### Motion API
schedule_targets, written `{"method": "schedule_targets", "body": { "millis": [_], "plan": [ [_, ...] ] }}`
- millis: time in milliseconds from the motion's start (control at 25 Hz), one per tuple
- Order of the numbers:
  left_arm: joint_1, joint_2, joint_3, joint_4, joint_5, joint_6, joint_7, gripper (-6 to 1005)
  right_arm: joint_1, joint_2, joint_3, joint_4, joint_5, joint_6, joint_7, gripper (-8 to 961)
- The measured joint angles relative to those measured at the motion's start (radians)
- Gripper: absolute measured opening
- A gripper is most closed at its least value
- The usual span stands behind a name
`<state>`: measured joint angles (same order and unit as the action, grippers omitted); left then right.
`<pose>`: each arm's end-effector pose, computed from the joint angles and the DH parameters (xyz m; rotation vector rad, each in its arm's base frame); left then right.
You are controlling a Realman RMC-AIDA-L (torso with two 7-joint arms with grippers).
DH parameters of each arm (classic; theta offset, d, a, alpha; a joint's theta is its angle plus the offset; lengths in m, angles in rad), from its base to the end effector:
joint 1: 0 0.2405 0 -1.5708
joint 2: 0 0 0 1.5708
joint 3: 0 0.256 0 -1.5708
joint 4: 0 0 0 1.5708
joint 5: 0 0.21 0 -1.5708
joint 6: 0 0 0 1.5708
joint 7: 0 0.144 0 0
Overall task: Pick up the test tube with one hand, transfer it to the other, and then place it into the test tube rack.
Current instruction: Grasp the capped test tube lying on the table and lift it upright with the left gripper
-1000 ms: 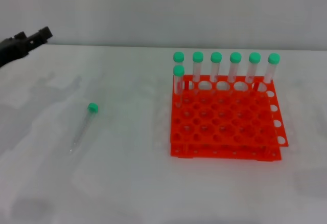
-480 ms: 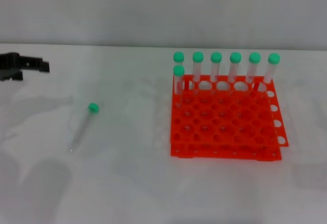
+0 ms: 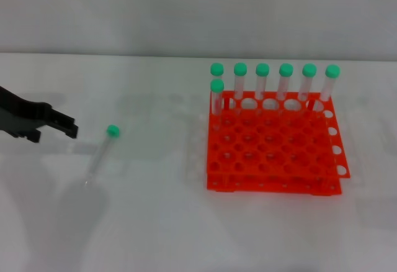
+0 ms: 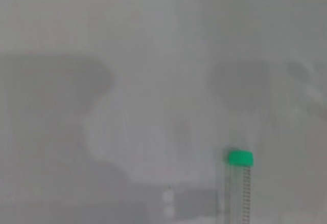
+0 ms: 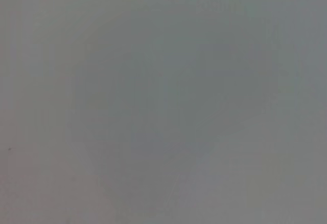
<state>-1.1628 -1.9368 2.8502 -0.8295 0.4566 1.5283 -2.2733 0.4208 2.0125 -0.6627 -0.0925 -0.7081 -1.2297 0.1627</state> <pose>-0.2662 0.4105 0.1101 -2.0523 -1.6890 0.1917 0.3730 0.3284 0.0663 -1.4716 0.3773 0.5364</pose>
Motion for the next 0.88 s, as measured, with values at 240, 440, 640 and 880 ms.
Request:
{"method": "schedule_targets", "body": {
  "millis": [240,440,640,880],
  "plan": [
    [-0.015,-0.005,0.000,0.105,0.077,-0.083,-0.057,890,0.001,0.000,-0.006,0.000,-0.001,0.018,0.000,733],
    [-0.026,-0.004,0.000,0.200,0.134,-0.151,-0.110,889,0.000,0.000,-0.008,0.004,-0.003,0.024,0.000,732],
    [-0.048,-0.018,-0.001,0.242,0.159,-0.193,-0.121,889,0.005,0.001,-0.009,0.007,-0.001,0.037,0.000,732],
    [-0.062,-0.025,-0.002,0.305,0.191,-0.223,-0.139,889,0.006,0.002,-0.004,0.010,-0.001,0.038,0.000,733]
  ]
}}
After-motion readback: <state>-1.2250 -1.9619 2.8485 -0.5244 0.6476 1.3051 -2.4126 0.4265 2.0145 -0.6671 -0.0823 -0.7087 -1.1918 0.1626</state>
